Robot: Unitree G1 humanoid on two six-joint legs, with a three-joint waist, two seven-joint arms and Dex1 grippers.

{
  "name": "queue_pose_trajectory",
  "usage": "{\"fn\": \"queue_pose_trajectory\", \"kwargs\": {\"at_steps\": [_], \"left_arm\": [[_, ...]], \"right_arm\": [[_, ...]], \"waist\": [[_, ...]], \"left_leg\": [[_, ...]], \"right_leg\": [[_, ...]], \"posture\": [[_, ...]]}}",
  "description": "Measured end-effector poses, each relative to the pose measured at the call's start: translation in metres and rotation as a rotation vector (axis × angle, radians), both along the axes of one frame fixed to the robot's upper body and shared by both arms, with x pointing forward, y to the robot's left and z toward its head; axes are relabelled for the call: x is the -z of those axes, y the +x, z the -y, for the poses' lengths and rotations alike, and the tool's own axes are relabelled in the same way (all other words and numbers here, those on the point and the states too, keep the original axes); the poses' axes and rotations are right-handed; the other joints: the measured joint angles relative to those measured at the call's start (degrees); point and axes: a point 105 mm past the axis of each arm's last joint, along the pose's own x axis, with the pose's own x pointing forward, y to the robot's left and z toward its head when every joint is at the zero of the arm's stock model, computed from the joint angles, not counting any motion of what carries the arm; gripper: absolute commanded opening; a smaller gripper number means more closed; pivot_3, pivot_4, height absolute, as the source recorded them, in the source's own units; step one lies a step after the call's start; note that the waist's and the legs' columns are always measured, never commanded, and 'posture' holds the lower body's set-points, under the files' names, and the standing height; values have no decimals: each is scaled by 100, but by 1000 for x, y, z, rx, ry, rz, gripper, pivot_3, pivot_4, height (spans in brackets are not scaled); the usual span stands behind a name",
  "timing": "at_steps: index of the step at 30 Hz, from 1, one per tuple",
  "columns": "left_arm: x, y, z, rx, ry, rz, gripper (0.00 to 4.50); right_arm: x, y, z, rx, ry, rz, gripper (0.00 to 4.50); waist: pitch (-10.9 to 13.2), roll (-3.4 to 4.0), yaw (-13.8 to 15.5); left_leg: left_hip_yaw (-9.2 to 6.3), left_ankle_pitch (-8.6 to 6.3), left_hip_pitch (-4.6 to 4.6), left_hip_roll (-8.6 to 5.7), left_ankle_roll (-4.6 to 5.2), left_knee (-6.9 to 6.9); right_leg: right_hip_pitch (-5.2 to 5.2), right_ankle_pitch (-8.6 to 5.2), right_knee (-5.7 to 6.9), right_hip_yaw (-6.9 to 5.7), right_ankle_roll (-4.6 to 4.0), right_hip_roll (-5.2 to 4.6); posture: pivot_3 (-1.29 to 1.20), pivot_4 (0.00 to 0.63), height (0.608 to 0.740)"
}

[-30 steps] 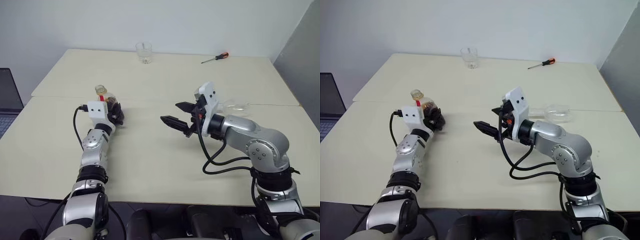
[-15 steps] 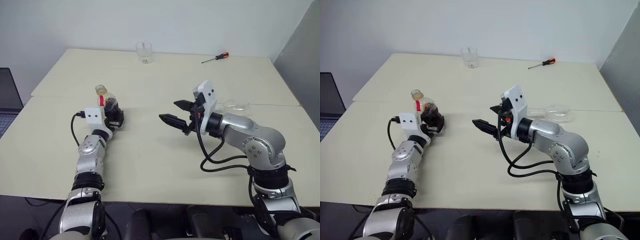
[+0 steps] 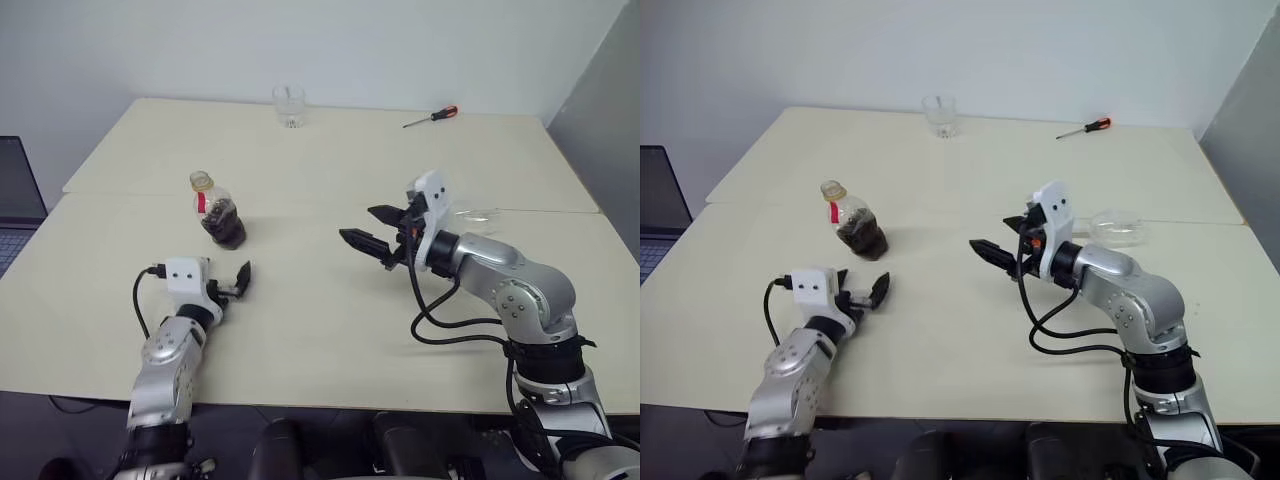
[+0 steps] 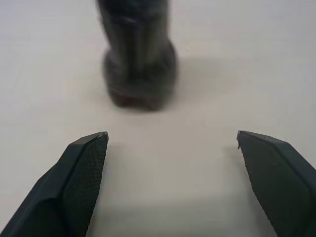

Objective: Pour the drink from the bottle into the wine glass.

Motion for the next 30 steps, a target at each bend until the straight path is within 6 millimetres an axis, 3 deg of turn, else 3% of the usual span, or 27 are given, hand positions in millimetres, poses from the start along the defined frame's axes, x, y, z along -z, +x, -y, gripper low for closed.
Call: {"fn": "queue_pose_trajectory", "kwargs": {"at_steps": [4,7,10,14,30], "left_arm": [[-7,-15,36,234,6,-40,4443],[-22,-3,58,344,38,-20,4443],[-50,10,86,473,109,67,4443],[-56,10,109,598,197,93,4443],[-52,16,112,635,210,80,4443]], "right_arm": [[3,5,19,113,83,-76,4500],[15,1,27,176,161,-206,4500],[27,3,33,275,282,-354,4500],[30,22,52,462,446,-477,4500],[39,64,76,595,729,-643,4500]], "waist": [[0,1,9],[-1,-2,19],[-2,0,13],[-1,2,-71],[0,4,-130]], "left_leg": [[-4,2,4,-4,4,-5],[-10,6,3,-8,10,-4],[-7,7,0,-12,11,-5],[-5,6,4,-15,11,-17],[-6,7,-3,-15,13,-22]], "right_leg": [[1,-9,1,-2,13,0],[3,-9,2,-5,14,2],[2,-7,1,0,11,3],[-8,0,-4,6,3,3],[-8,-11,-4,7,18,3]], "posture": [[0,150,740],[0,150,740],[0,150,740],[0,150,740],[0,150,740]]}}
